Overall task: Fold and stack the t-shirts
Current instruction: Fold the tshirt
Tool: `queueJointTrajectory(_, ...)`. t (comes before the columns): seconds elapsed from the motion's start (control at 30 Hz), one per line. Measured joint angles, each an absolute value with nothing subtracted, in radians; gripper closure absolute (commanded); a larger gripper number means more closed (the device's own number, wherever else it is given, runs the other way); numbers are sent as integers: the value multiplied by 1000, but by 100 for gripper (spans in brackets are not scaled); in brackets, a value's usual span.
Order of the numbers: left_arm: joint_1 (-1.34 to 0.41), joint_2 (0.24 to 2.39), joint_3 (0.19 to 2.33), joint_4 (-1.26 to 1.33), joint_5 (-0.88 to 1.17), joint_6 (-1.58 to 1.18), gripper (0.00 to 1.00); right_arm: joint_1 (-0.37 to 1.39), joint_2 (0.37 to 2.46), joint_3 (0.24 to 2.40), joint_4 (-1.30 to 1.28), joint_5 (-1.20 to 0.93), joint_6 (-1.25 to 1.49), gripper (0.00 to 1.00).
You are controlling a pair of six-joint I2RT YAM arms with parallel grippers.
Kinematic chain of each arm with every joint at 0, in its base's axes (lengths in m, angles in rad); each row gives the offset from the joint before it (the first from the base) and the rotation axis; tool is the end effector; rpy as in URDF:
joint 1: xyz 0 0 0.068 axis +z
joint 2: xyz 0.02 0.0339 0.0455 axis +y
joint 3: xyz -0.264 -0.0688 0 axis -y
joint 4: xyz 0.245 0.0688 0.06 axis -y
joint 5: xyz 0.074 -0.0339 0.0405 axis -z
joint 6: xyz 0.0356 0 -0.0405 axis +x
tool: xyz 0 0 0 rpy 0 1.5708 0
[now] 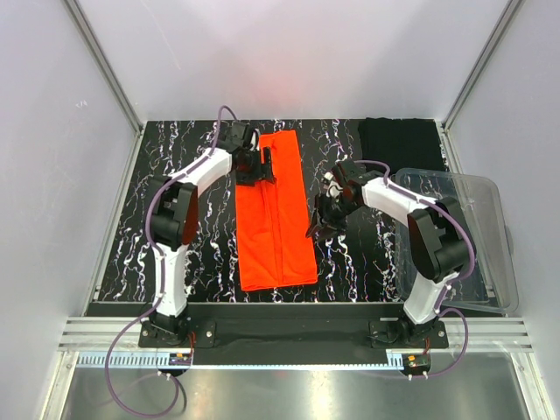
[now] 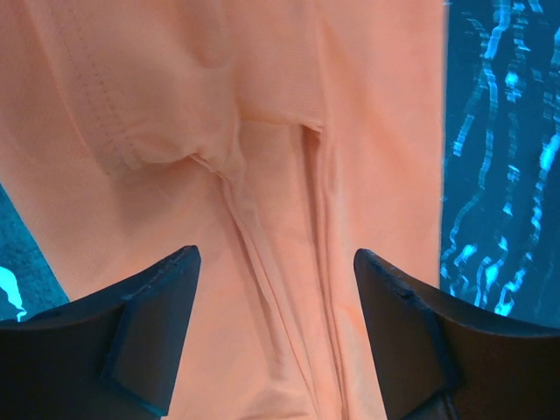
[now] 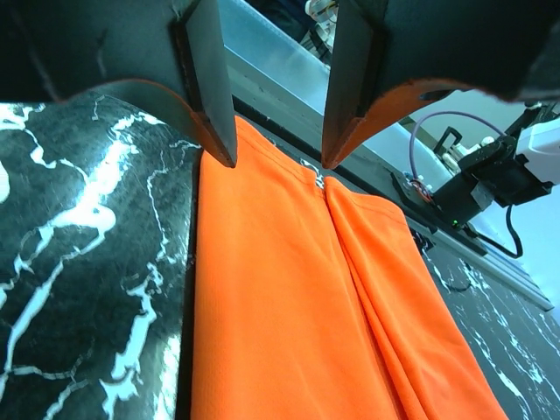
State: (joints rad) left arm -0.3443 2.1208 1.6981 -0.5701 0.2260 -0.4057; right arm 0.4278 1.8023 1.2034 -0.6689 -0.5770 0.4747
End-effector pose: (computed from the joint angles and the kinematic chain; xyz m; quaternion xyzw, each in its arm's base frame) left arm 0.4354 -0.1646 0.2017 0.0029 0.9530 -0.2043 0.2239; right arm 0.3083 0.1619 0.1828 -0.0207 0.9484 0.3162 0.0075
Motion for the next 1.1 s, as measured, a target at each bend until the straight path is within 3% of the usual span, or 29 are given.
queueJointTrajectory(0.2, -386, 2147, 1713, -574, 134, -453, 40, 421, 1777, 1162, -678, -559, 468, 49)
queueJointTrajectory(0.43, -429, 2193, 1752, -573, 76, -485, 45, 416, 1766, 1115, -679, -555, 467, 48)
queueJointTrajectory(0.7, -428, 2251, 1791, -570, 83, -503, 43, 416, 1744, 1089, -679, -542, 466, 48)
queueJointTrajectory(1.1, -448, 2193, 1752, -559, 64, -502, 27, 414, 1727, 1056, -678, -541, 463, 48)
